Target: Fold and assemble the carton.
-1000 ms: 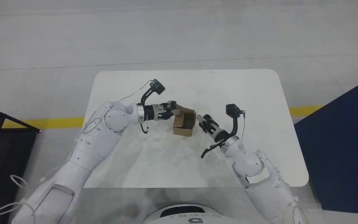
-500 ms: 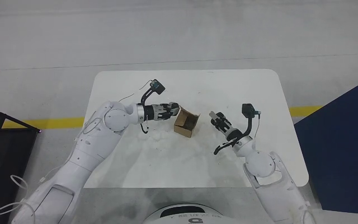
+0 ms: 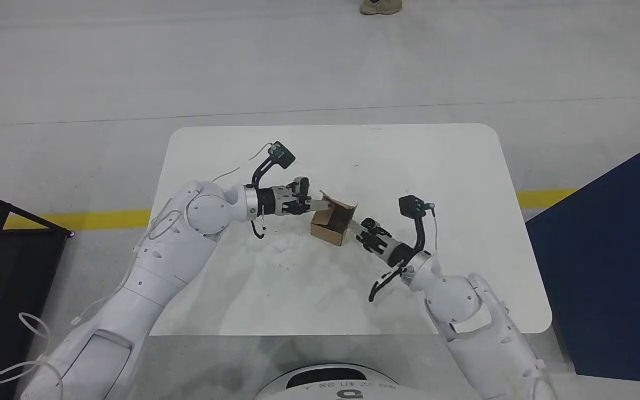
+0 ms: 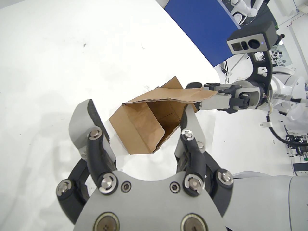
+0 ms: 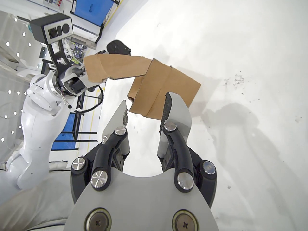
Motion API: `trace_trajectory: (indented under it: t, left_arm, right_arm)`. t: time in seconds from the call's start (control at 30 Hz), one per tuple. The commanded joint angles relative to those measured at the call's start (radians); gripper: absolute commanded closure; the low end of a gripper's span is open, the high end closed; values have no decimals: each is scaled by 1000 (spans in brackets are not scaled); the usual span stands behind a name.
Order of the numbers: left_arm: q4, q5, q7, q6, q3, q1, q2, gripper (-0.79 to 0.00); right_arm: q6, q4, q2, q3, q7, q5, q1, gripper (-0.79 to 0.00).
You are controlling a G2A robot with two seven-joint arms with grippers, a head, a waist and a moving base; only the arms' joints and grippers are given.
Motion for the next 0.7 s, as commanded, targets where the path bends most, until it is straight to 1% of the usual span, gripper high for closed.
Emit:
trace_trajectory:
  t: [0.0, 0.17, 0.2, 0.27, 0.3, 0.33, 0.47, 0.67]
  left_arm:
    - [0, 0, 0, 0, 0, 0, 0, -785]
    - [0, 0, 0, 0, 0, 0, 0, -785]
    - [0, 0, 0, 0, 0, 0, 0, -785]
    - [0, 0, 0, 0, 0, 0, 0, -785]
    - [0, 0, 0, 0, 0, 0, 0, -785]
    - [0, 0, 0, 0, 0, 0, 0, -785]
    - [0, 0, 0, 0, 0, 0, 0, -785]
    - [0, 0, 0, 0, 0, 0, 0, -785]
  right_arm:
    - [1, 7, -1, -18, -13, -41, 10, -336]
    - [17, 24, -6, -63, -60, -113, 41, -311]
    - [17, 26, -8, -70, -62, -114, 47, -283]
    - [20, 31, -9, -80, -63, -126, 57, -172]
    - [24, 33, -9, -83, -61, -130, 60, -12]
    - [28, 33, -9, -85, -58, -135, 63, 0]
    - [43, 21, -7, -81, -28, -136, 61, 0]
    - [26, -22, 3, -32, 59, -79, 31, 0]
